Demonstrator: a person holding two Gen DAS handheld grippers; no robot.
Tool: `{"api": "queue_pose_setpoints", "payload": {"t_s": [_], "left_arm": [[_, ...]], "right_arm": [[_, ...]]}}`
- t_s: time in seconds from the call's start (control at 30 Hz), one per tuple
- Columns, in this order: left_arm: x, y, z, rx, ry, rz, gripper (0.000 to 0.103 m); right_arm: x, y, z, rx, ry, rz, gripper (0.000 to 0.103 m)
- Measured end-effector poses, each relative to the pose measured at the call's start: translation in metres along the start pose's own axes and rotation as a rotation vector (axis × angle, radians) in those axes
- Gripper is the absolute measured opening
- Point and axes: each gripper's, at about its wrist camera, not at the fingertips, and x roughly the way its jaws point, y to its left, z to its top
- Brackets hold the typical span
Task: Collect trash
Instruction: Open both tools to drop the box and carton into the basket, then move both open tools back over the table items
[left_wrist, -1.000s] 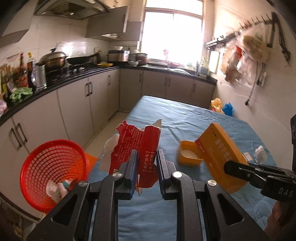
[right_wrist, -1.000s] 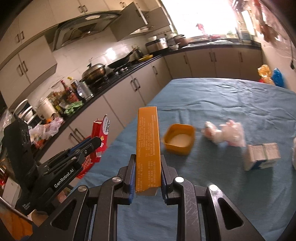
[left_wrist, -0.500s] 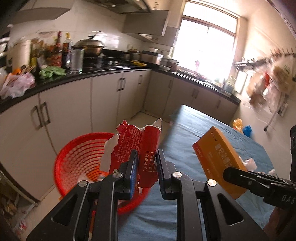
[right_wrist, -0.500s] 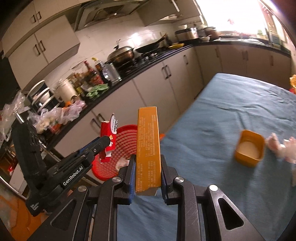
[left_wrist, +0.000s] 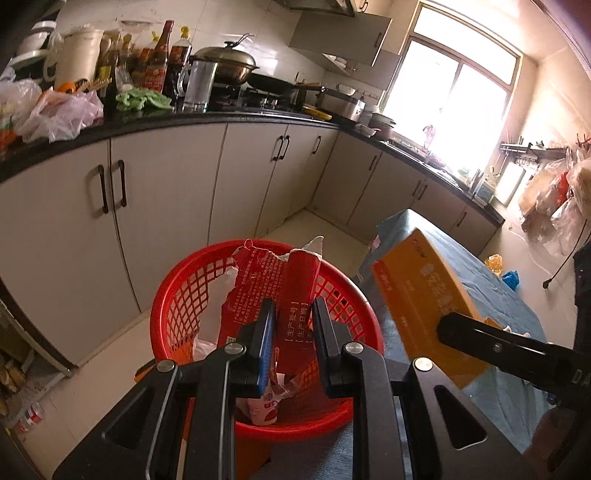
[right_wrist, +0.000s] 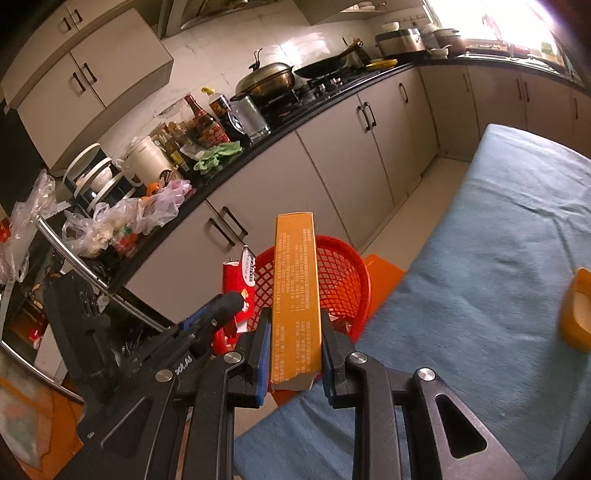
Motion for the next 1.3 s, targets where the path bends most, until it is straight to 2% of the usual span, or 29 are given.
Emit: {"api": "queue_pose_setpoints", "payload": {"t_s": [0.73,0.87,0.9,0.97,1.3], "left_arm": [[0.022,0.012,-0.005,-0.021,0.025,-0.005,0.021],[0.020,0.012,-0.005,-0.022,0.015,-0.004,0.038],[0.019,0.011,-0.005,-0.021,0.013,-0.005,0.040],[0.018,0.009,-0.005,-0.022,0.012,-0.009,0.051],[0.004,-0.017,-0.006,0.022,0.000,-0.043,0.051]], "right_arm": [[0.051,-0.010,0.006,0.020,0.053,-0.022,0.026],[0.049,-0.012,0.005,0.019,0.050,-0.019,0.028],[0.045,-0.014,0.005,0.019,0.044,-0.017,0.028],[0.039,-0.014,0.006,0.015,0.031,-0.017,0.028],[-0.016,-0.040,-0.005,0.056,-0.041,-0.064,0.031]]}}
